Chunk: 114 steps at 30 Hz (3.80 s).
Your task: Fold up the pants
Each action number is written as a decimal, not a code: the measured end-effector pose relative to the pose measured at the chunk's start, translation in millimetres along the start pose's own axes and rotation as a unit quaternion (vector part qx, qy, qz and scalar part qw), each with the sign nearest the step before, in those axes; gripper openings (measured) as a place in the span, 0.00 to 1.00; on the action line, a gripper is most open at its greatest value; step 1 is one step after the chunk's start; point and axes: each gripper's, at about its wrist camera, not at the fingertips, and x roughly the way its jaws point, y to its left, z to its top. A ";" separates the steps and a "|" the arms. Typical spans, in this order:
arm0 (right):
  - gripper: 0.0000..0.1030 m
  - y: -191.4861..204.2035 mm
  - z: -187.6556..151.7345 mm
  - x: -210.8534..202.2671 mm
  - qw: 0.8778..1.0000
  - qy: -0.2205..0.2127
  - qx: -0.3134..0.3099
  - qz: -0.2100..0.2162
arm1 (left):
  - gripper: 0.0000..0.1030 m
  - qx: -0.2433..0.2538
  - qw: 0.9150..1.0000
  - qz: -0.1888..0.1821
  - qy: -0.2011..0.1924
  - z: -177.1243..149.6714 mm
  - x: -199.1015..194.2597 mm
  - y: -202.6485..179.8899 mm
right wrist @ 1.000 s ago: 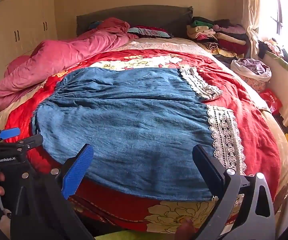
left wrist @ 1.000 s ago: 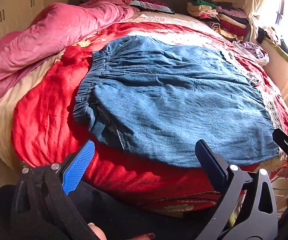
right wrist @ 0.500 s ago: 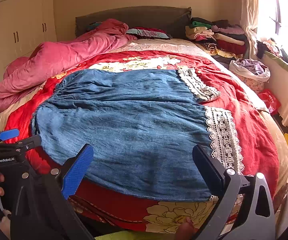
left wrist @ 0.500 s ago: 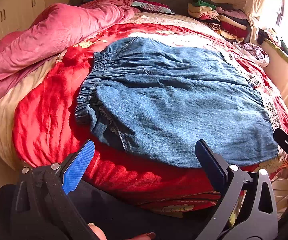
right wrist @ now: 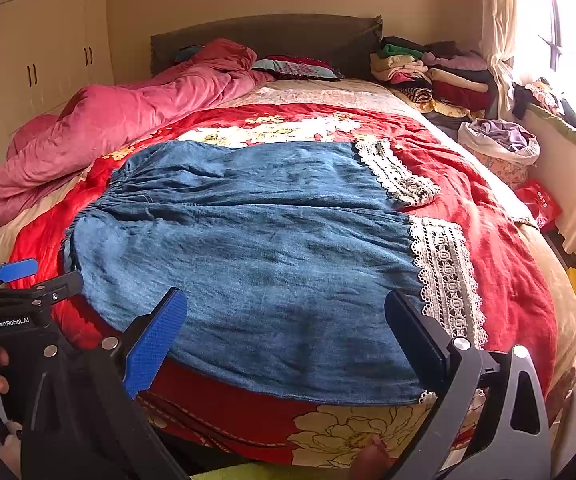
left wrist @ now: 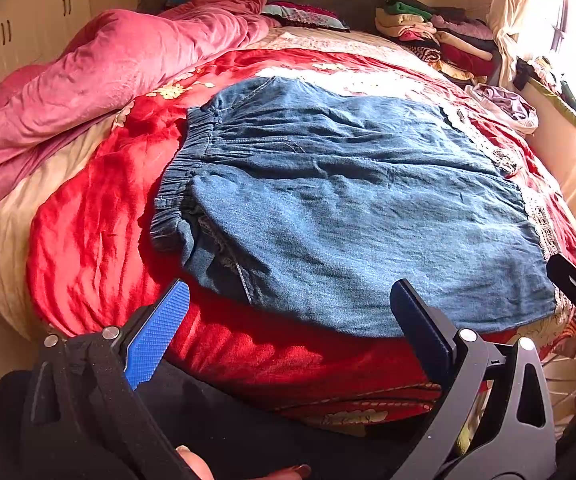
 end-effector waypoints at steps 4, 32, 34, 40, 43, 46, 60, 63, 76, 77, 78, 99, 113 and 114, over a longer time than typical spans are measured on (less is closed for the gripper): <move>0.96 0.2 1.4 0.1 1.000 0.000 -0.001 0.000 | 0.92 0.000 1.000 0.000 0.000 0.0 -0.1 -0.1; 0.96 1.0 0.5 4.3 1.000 0.001 -0.004 0.000 | 0.92 -0.001 1.000 -0.001 -0.002 3.2 -1.2 -0.8; 0.96 1.3 1.5 5.2 1.000 0.000 -0.005 0.000 | 0.92 -0.001 1.000 0.000 -0.001 4.0 -0.7 -0.8; 0.96 4.5 7.9 13.1 1.000 0.002 -0.010 0.001 | 0.92 -0.003 1.000 -0.003 0.004 5.6 7.9 3.3; 0.96 5.8 13.6 17.3 1.000 0.002 -0.012 0.000 | 0.92 -0.005 1.000 -0.005 0.007 9.2 13.0 4.4; 0.96 6.2 20.7 21.1 1.000 -0.001 -0.011 -0.002 | 0.92 -0.005 1.000 -0.008 0.007 14.0 16.9 4.3; 0.96 21.2 66.9 68.9 0.999 0.016 -0.041 0.026 | 0.92 -0.025 1.000 0.009 0.001 77.1 53.3 36.9; 0.96 26.6 80.7 84.3 0.998 0.025 -0.050 0.036 | 0.92 -0.031 0.999 0.013 0.006 89.8 64.2 45.7; 0.96 42.8 158.9 178.3 0.989 0.070 -0.090 0.096 | 0.92 -0.045 0.998 0.034 0.027 131.2 114.1 81.6; 0.96 43.6 162.4 186.3 0.988 0.075 -0.092 0.100 | 0.92 -0.044 0.998 0.035 0.028 133.5 117.1 83.2; 0.96 45.4 165.7 193.2 0.987 0.076 -0.095 0.102 | 0.92 -0.042 0.998 0.037 0.030 136.5 121.8 85.1; 0.96 82.8 206.1 313.2 0.952 0.111 -0.251 0.135 | 0.69 -0.049 0.997 -0.053 0.037 172.2 189.8 133.0; 0.52 128.2 196.7 337.5 0.911 0.134 -0.355 0.164 | 0.27 -0.016 0.997 -0.059 -0.050 173.1 144.3 125.3; 0.35 131.0 194.4 335.3 0.909 0.136 -0.354 0.175 | 0.27 -0.013 0.997 -0.061 -0.054 172.4 141.2 123.6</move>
